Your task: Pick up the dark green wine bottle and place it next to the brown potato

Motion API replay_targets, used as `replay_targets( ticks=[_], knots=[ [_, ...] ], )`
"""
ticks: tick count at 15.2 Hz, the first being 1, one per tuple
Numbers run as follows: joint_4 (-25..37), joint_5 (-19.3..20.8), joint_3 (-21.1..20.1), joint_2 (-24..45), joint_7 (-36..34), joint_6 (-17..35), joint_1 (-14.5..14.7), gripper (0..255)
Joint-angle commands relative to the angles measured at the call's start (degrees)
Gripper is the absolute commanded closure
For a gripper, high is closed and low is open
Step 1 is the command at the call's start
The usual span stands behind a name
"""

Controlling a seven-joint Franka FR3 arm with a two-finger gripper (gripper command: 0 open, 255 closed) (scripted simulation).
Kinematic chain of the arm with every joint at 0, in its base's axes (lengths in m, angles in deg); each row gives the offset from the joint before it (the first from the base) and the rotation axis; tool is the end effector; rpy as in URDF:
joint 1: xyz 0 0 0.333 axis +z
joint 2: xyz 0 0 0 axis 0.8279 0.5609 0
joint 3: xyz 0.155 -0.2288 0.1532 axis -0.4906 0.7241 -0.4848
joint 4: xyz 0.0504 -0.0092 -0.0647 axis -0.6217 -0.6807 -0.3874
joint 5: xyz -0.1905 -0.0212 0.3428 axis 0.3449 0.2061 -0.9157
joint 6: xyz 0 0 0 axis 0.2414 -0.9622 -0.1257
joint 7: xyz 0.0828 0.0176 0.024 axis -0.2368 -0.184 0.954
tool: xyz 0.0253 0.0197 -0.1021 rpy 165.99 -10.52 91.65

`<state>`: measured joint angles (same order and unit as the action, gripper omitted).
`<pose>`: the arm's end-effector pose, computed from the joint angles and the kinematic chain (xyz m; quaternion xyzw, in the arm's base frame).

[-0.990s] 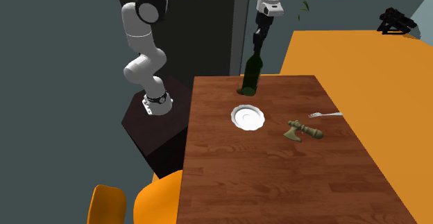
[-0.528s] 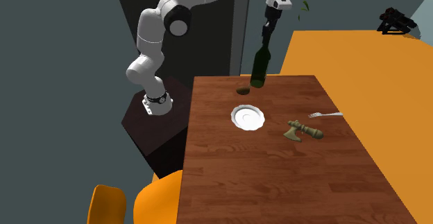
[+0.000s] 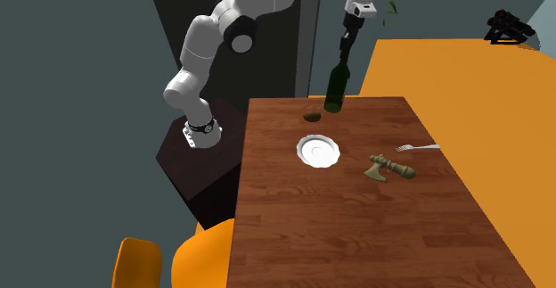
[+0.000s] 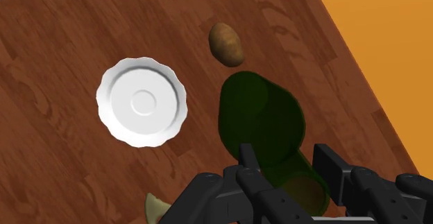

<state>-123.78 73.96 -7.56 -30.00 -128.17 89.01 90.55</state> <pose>0.3853 0.5617 0.5651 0.9938 0.1068 -0.0092 0.0280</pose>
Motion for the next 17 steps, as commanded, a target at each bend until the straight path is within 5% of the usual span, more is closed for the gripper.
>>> replay_targets(
  ticks=[1,17],
  knots=[
    [-2.6,-0.3,-0.1,-0.6,-0.2,2.0,-0.7,255],
    [-18.6,-1.1,-0.2,-2.7,-1.2,15.5,-4.3,255]
  ],
)
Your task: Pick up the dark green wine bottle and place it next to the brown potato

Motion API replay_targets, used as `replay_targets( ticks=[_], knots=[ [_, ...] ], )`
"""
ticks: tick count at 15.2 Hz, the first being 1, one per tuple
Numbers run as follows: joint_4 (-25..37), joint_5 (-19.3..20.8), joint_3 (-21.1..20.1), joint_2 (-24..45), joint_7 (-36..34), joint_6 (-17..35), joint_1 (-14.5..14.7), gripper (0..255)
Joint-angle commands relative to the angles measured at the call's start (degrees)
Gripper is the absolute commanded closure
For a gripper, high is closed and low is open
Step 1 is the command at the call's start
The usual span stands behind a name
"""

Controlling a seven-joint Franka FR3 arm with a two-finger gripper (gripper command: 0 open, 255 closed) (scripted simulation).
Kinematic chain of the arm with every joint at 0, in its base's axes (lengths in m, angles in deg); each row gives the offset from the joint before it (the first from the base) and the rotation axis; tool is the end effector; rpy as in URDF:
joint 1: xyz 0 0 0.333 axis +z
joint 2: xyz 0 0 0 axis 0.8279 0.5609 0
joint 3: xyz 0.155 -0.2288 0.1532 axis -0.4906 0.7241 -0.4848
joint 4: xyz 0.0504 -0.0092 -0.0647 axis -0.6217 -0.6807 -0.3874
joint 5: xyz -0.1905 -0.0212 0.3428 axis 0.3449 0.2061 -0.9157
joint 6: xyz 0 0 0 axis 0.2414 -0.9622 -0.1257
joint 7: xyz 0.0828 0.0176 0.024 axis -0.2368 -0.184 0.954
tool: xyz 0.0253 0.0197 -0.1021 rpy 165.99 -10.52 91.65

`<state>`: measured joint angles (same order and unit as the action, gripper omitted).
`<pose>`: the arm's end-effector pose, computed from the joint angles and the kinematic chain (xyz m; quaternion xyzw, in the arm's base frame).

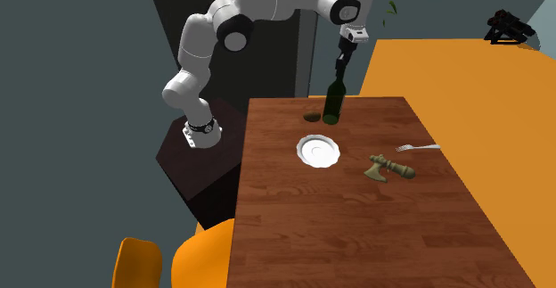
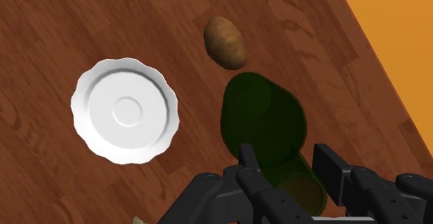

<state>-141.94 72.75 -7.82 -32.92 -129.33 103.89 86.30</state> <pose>0.3843 0.5620 0.4762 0.9939 0.1067 -0.0092 0.0279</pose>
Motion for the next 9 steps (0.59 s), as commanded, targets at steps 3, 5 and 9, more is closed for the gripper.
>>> replay_targets(
  ticks=[3,5,9],
  knots=[
    [-0.4,0.1,0.1,0.2,-0.1,0.6,0.0,255],
    [-0.4,0.1,0.1,0.2,-0.1,0.6,0.0,255],
    [-0.4,0.1,0.1,0.2,-0.1,0.6,0.0,0]
  ],
)
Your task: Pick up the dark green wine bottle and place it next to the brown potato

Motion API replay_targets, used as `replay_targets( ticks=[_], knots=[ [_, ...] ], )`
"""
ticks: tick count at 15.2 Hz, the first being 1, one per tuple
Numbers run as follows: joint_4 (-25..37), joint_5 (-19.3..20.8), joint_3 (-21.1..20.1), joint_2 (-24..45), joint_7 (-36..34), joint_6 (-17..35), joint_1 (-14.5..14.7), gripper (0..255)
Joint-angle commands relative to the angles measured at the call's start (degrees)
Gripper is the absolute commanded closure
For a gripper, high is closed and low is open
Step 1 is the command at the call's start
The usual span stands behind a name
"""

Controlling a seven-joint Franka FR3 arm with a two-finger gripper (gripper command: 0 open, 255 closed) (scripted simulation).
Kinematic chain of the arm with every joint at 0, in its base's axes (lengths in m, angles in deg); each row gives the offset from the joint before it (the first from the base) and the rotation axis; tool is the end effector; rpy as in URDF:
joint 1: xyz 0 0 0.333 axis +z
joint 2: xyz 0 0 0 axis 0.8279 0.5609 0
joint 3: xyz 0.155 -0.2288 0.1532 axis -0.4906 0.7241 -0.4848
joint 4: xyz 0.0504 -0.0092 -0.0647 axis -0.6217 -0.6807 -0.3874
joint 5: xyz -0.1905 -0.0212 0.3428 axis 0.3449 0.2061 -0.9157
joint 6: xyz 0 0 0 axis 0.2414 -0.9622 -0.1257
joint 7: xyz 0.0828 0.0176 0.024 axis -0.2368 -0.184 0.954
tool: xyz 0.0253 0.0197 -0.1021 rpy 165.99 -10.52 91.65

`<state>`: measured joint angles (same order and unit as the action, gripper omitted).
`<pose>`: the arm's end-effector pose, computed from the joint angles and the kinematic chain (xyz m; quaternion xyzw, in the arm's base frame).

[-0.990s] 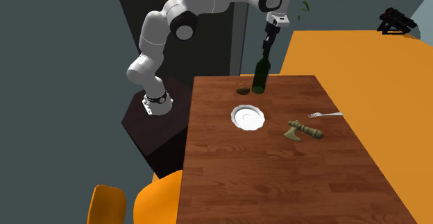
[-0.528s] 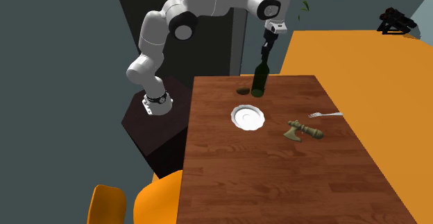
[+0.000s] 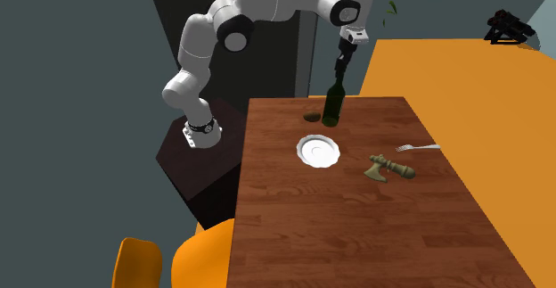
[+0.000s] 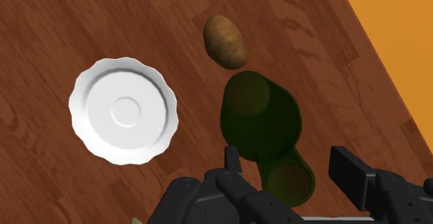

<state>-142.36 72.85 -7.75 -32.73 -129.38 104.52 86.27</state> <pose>0.3851 0.5625 0.4715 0.9939 0.1067 -0.0090 0.0276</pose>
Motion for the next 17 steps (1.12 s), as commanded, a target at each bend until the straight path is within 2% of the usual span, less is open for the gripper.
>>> replay_targets(
  ticks=[1,5,9,17],
  knots=[
    [0.0,0.0,0.0,0.0,0.0,0.0,0.0,0],
    [0.0,0.0,0.0,0.0,0.0,0.0,0.0,0],
    [9.5,0.4,0.0,1.3,0.5,-8.0,2.1,0],
    [9.5,0.4,0.0,1.3,0.5,-8.0,2.1,0]
  ],
)
